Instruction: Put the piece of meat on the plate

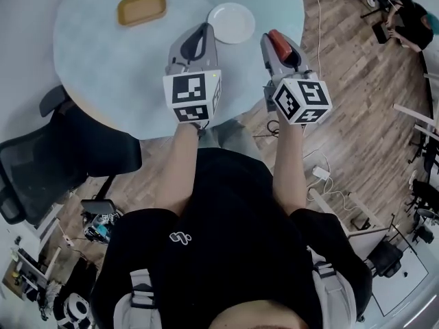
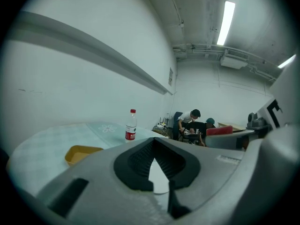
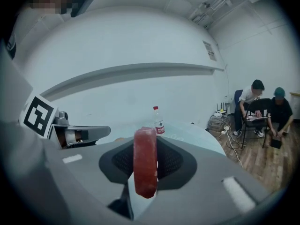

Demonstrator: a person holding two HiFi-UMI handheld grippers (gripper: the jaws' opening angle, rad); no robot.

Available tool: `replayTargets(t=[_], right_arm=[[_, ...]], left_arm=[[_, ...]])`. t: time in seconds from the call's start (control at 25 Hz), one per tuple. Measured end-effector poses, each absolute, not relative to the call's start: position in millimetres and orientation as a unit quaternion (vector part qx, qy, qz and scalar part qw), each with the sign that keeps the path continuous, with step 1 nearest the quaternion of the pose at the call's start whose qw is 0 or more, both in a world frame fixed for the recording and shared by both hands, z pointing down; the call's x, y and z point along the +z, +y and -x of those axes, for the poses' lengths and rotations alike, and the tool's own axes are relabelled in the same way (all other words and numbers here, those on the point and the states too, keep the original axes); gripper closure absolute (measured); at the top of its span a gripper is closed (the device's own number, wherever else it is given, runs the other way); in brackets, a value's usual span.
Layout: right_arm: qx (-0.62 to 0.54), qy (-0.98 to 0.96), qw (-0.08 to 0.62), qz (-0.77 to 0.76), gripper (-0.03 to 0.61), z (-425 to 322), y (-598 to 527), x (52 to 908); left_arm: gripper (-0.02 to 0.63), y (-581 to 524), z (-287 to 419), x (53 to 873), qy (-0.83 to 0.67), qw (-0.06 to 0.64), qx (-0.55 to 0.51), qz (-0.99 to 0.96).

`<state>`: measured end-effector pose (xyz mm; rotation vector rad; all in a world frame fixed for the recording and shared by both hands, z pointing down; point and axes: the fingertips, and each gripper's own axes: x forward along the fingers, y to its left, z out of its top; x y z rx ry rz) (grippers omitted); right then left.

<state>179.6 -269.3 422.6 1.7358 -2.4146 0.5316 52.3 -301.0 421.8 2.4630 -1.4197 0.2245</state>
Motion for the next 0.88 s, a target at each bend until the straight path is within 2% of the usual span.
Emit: replayTargets(t=[0.88], right_arm=[[0.254, -0.817, 0.264, -0.445, 0.479, -115, -368, 603]], left_arm=[[0.616, -330, -11, 482, -0.524, 0.219, 0.09, -0.818]])
